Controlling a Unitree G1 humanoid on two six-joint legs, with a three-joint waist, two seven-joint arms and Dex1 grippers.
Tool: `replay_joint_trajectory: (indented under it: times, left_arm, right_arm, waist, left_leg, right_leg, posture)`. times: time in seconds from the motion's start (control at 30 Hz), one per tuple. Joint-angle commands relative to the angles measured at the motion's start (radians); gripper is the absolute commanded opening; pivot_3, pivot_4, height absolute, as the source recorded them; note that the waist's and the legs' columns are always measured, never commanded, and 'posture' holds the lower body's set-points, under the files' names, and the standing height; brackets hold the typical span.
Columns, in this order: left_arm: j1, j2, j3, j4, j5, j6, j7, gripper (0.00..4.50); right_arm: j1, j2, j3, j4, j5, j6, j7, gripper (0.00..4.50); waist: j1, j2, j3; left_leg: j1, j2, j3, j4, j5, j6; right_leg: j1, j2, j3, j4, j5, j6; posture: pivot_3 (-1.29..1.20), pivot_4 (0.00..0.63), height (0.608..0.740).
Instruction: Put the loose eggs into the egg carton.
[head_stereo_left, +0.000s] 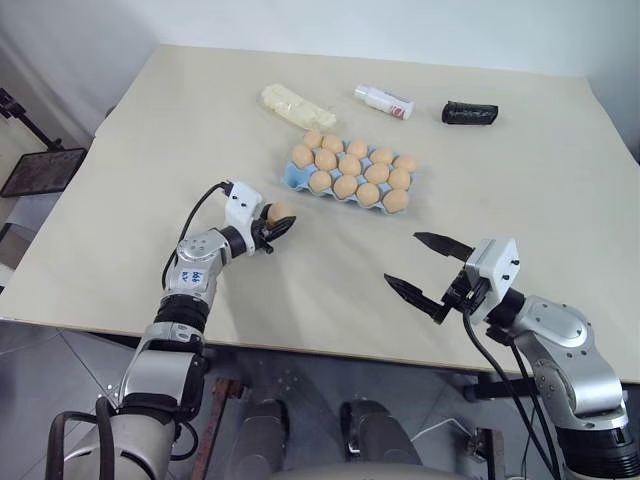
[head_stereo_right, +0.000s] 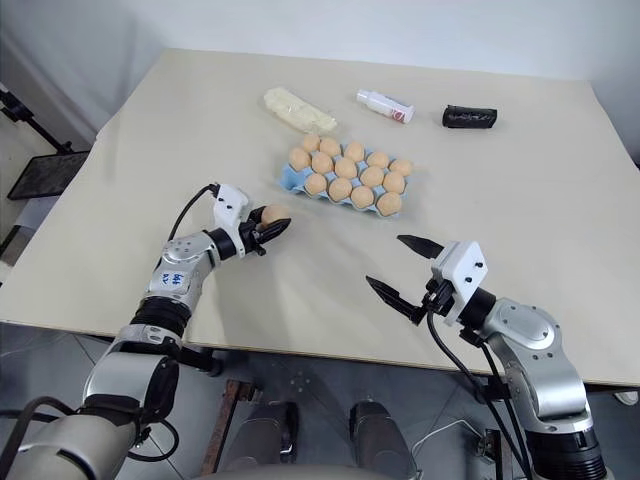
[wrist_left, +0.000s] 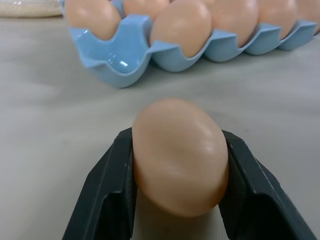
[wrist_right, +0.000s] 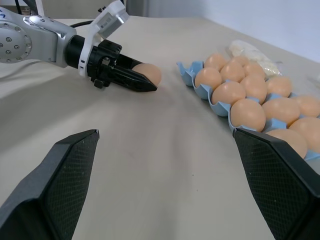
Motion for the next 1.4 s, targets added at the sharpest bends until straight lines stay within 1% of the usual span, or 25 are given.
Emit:
replay_joint_trajectory:
  times: [0.03, 0.1, 0.23, 0.4, 0.47, 0.5, 0.57, 0.7, 0.93, 1.07, 1.23, 1.33, 1.4]
  left_arm:
    - [-0.095, 0.003, 0.036, 0.002, -0.037, -0.059, -0.028, 1.83]
    - [-0.147, 0.001, 0.041, 0.047, -0.031, -0.069, -0.024, 1.83]
    - [-0.285, -0.013, 0.037, 0.221, 0.011, -0.082, 0.030, 1.83]
    - [-0.394, -0.041, 0.028, 0.383, 0.053, -0.071, 0.074, 1.83]
    - [-0.418, -0.047, 0.033, 0.421, 0.067, -0.075, 0.119, 2.42]
    - [-0.426, -0.049, 0.038, 0.434, 0.071, -0.081, 0.143, 2.58]
    - [-0.439, -0.048, 0.057, 0.453, 0.065, -0.070, 0.175, 3.21]
    - [-0.443, -0.050, 0.067, 0.466, 0.071, -0.064, 0.164, 4.46]
    - [-0.416, -0.017, 0.075, 0.461, 0.083, -0.081, 0.152, 4.46]
    - [-0.396, 0.017, 0.103, 0.436, 0.053, -0.128, 0.078, 4.46]
    - [-0.304, 0.109, 0.144, 0.360, 0.005, -0.173, -0.099, 4.46]
    - [-0.259, 0.145, 0.154, 0.327, -0.006, -0.173, -0.138, 4.46]
    - [-0.222, 0.179, 0.158, 0.315, -0.001, -0.170, -0.129, 4.46]
  right_arm:
    - [0.006, 0.005, -0.015, -0.040, 0.005, -0.010, -0.014, 4.50]
    - [0.008, 0.005, -0.017, -0.042, 0.005, -0.011, -0.019, 4.50]
    - [0.009, 0.005, -0.018, -0.043, 0.004, -0.012, -0.027, 4.50]
    - [0.008, 0.007, -0.018, -0.056, 0.003, -0.006, -0.041, 4.50]
    - [0.015, 0.007, -0.022, -0.070, 0.005, -0.003, -0.052, 4.50]
    - [0.018, 0.007, -0.024, -0.075, 0.005, -0.002, -0.056, 4.50]
    - [0.029, 0.008, -0.029, -0.083, 0.006, -0.002, -0.065, 4.50]
    - [0.040, 0.010, -0.028, -0.095, 0.010, 0.000, -0.077, 4.50]
    - [0.029, 0.013, -0.019, -0.086, 0.014, -0.003, -0.078, 4.50]
    - [0.031, 0.015, -0.011, -0.087, 0.014, -0.003, -0.076, 4.50]
    - [0.041, 0.020, -0.009, -0.088, 0.016, -0.004, -0.072, 4.50]
    - [0.044, 0.023, -0.006, -0.086, 0.015, -0.005, -0.069, 4.50]
    - [0.043, 0.025, -0.003, -0.080, 0.017, -0.005, -0.066, 4.50]
  waist:
    - [0.001, 0.000, 0.000]
    - [0.002, -0.001, 0.000]
    - [0.002, -0.001, 0.000]
    - [-0.001, -0.001, 0.001]
    - [-0.001, -0.001, 0.001]
    - [-0.002, -0.002, 0.001]
    - [-0.002, -0.002, 0.001]
    - [0.001, -0.002, 0.001]
    - [-0.001, -0.002, 0.001]
    - [-0.002, -0.002, 0.001]
    - [-0.004, -0.002, 0.001]
    - [-0.001, -0.002, 0.001]
    - [0.000, -0.002, 0.001]
  left_leg:
    - [-0.001, 0.000, 0.000, 0.000, 0.000, 0.000]
    - [-0.001, 0.000, 0.000, 0.000, 0.000, 0.000]
    - [-0.001, -0.001, 0.001, 0.000, 0.000, 0.000]
    - [-0.001, -0.001, 0.002, -0.001, 0.000, 0.000]
    - [-0.002, -0.001, 0.002, -0.001, 0.000, 0.000]
    - [-0.002, -0.001, 0.002, -0.001, 0.000, 0.000]
    - [-0.002, -0.001, 0.003, -0.001, 0.000, 0.000]
    - [-0.002, -0.001, 0.004, -0.001, 0.000, 0.000]
    - [-0.001, -0.001, 0.004, -0.001, 0.000, 0.000]
    - [-0.001, -0.001, 0.004, -0.001, 0.000, 0.000]
    - [-0.001, 0.000, 0.005, -0.001, 0.000, 0.000]
    - [-0.001, 0.000, 0.005, -0.001, 0.000, 0.000]
    - [-0.001, 0.000, 0.004, 0.000, 0.000, 0.000]
  right_leg:
    - [-0.001, 0.000, 0.000, 0.000, 0.000, 0.000]
    - [-0.001, 0.000, 0.000, 0.000, 0.000, 0.000]
    - [0.000, 0.000, 0.000, -0.001, 0.000, 0.000]
    - [-0.002, 0.000, 0.000, -0.001, 0.000, 0.001]
    - [-0.003, 0.000, 0.000, -0.001, 0.000, 0.001]
    - [-0.003, 0.000, 0.000, -0.001, 0.000, 0.001]
    - [-0.004, 0.001, 0.001, 0.000, 0.000, 0.001]
    - [-0.004, 0.000, 0.000, 0.001, 0.000, 0.001]
    - [-0.004, 0.001, 0.001, 0.001, 0.000, 0.001]
    - [-0.004, 0.001, 0.000, 0.001, 0.000, 0.001]
    - [-0.004, 0.000, 0.000, 0.002, 0.000, 0.001]
    - [-0.005, 0.000, 0.001, 0.002, 0.000, 0.001]
    - [-0.004, 0.000, 0.001, 0.003, 0.000, 0.001]
  posture:
    - [0.00, 0.150, 0.740]
    - [0.00, 0.150, 0.740]
    - [0.00, 0.150, 0.740]
    - [0.00, 0.150, 0.740]
    - [0.00, 0.150, 0.740]
    - [0.00, 0.150, 0.740]
    - [0.00, 0.150, 0.740]
    - [0.00, 0.150, 0.740]
    - [0.00, 0.150, 0.740]
    - [0.00, 0.150, 0.740]
    - [0.00, 0.150, 0.740]
    - [0.00, 0.150, 0.740]
    - [0.00, 0.150, 0.740]
